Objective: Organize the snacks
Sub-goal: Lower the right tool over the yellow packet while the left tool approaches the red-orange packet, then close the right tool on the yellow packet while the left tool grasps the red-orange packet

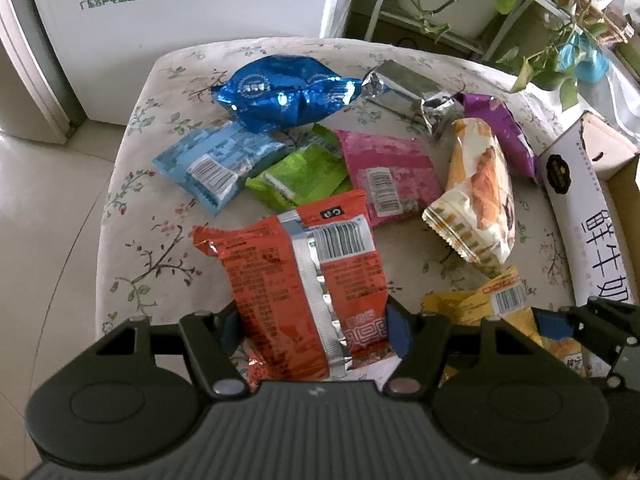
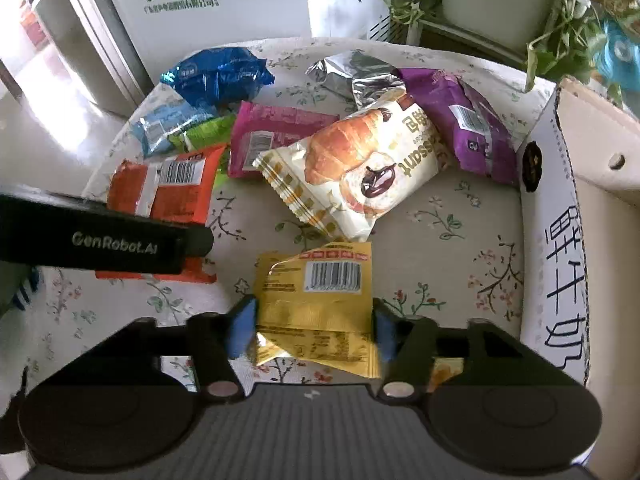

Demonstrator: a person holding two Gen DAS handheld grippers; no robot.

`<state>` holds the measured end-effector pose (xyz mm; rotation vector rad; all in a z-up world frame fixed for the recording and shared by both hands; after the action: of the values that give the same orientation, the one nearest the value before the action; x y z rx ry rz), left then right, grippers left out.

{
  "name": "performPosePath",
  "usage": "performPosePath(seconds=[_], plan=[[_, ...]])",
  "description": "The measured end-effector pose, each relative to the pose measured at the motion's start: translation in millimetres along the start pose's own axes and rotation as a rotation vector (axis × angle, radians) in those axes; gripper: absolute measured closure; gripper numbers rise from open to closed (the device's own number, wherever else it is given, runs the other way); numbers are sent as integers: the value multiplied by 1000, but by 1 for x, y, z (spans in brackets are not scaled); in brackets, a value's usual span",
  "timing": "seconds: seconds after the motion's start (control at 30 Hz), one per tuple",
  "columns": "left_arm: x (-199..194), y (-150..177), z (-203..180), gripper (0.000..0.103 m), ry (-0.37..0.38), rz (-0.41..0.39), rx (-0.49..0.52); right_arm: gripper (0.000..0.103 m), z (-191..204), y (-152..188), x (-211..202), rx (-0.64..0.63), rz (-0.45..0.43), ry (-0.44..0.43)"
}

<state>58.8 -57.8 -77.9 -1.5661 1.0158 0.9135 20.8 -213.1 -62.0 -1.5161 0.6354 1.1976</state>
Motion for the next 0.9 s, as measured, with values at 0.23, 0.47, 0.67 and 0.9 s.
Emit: performPosePath(seconds=[0.23,0.47,0.67,0.9], plan=[[-6,4,9,36,2,-5,-3,40,-2,2,-3,9,-3,-26],[-15,2,15,36,14,-20,-11,44,-3,1,-4,27,-15,-47],[-21,2,20,36,29,-25,-19,46,-2,2,-11,25,-35,-57],[-19,3,25,36,17,-15,-28,27,-6,3,-5,47,-26,-32]])
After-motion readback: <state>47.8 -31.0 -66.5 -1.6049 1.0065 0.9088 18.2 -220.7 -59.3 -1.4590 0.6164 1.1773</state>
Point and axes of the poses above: each gripper's, at about its wrist camera, not at the fingertips, and x roughly the way its jaws point, z to its left, y to its underside, the point moved 4 cm from there along x, roughly the way its jaws point, and after that the axes turned 11 degrees about -x, right-handed, at the moved point
